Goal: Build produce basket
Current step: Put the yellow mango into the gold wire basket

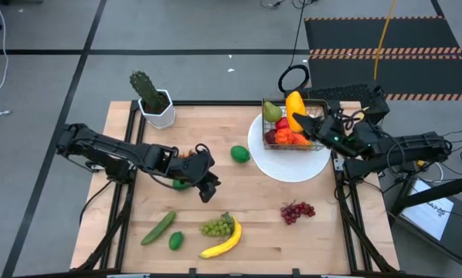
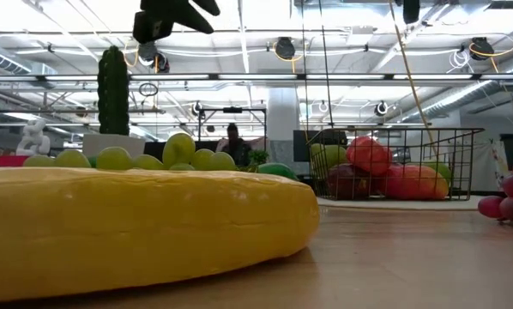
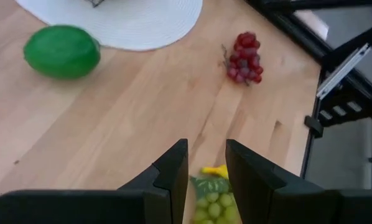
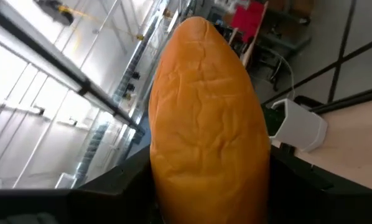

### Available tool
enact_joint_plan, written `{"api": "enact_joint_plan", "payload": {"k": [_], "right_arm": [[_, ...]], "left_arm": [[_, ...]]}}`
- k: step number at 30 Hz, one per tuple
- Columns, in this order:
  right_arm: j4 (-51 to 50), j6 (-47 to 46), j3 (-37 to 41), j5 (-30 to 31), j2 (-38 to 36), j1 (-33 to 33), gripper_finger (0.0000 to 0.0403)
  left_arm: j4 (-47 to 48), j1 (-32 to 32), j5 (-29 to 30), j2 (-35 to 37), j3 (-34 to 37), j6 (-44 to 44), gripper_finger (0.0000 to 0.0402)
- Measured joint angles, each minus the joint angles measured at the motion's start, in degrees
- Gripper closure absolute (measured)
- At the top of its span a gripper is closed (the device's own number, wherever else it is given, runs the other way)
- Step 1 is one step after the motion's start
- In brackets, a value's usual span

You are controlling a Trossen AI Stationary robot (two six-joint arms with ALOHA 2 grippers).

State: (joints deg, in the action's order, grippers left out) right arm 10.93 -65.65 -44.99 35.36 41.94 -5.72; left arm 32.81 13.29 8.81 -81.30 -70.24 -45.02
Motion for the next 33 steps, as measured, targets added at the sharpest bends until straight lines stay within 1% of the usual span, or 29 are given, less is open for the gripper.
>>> {"api": "enact_joint_plan", "payload": {"k": [4,12,17,21,24,28,33], "right_arm": [[-0.1,-0.7,0.0,4.5,0.4,0.0,0.0172],[-1.0,2.8,0.0,16.7,0.6,0.3,0.0172],[3.1,6.1,0.0,16.6,0.9,3.4,0.0172],[4.4,7.5,0.0,12.5,0.9,7.0,0.0172],[2.8,7.7,0.0,8.3,0.9,10.4,0.0172],[-3.4,7.7,0.0,-1.4,0.9,16.6,0.0172],[-12.8,6.4,0.0,-17.0,1.0,25.2,0.0172]], "left_arm": [[2.5,0.5,-0.3,0.6,0.0,1.0,0.0293],[9.6,1.1,-0.7,0.5,0.0,3.4,0.0293],[11.2,1.1,-0.7,0.5,0.0,5.4,0.0293],[10.8,0.9,-0.7,0.5,0.0,5.8,0.0293],[10.6,0.3,-0.8,0.5,0.0,5.9,0.0293],[10.7,-1.2,-0.8,0.5,0.0,5.5,0.0293],[10.7,-3.6,-0.8,0.5,0.0,4.2,0.0293]]}}
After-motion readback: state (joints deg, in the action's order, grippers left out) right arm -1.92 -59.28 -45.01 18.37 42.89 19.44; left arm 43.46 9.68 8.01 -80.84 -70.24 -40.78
